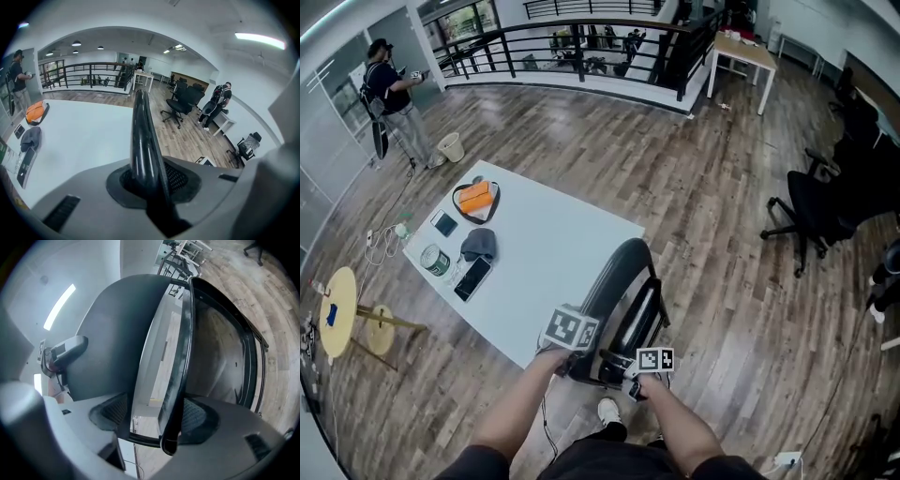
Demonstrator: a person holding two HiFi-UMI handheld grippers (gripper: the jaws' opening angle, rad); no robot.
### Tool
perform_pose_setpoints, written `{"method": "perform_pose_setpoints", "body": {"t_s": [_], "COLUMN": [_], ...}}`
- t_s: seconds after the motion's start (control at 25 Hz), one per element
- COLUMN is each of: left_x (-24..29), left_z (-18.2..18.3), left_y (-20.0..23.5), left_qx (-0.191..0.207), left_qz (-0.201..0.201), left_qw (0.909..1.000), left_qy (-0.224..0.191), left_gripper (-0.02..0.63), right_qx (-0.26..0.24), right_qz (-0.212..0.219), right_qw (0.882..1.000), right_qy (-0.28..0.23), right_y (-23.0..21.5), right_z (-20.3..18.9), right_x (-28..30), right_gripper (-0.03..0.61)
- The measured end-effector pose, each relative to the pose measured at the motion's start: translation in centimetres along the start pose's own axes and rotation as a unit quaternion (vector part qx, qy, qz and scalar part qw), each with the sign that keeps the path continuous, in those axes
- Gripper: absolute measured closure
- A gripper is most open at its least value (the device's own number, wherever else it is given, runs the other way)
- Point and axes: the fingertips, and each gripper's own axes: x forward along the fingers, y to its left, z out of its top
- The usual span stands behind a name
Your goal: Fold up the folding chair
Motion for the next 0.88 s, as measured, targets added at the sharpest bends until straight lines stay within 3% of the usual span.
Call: {"method": "perform_pose_setpoints", "body": {"t_s": [0.36,0.76,0.88], "left_x": [-0.1,-0.1,-0.5], "left_z": [-0.4,-0.4,-0.6], "left_y": [3.4,3.6,3.8], "left_qx": [-0.006,-0.004,0.049], "left_qz": [-0.005,-0.013,0.009], "left_qw": [1.0,0.9999,0.9988], "left_qy": [0.0,-0.003,-0.001], "left_gripper": [0.54,0.538,0.505], "right_qx": [-0.001,-0.027,-0.059], "right_qz": [-0.003,-0.003,-0.008], "right_qw": [1.0,0.999,0.997], "right_qy": [0.007,0.027,0.053], "right_y": [0.2,0.1,-0.2], "right_z": [0.3,0.0,-0.4], "right_x": [2.7,3.0,2.5], "right_gripper": [0.238,0.238,0.236]}}
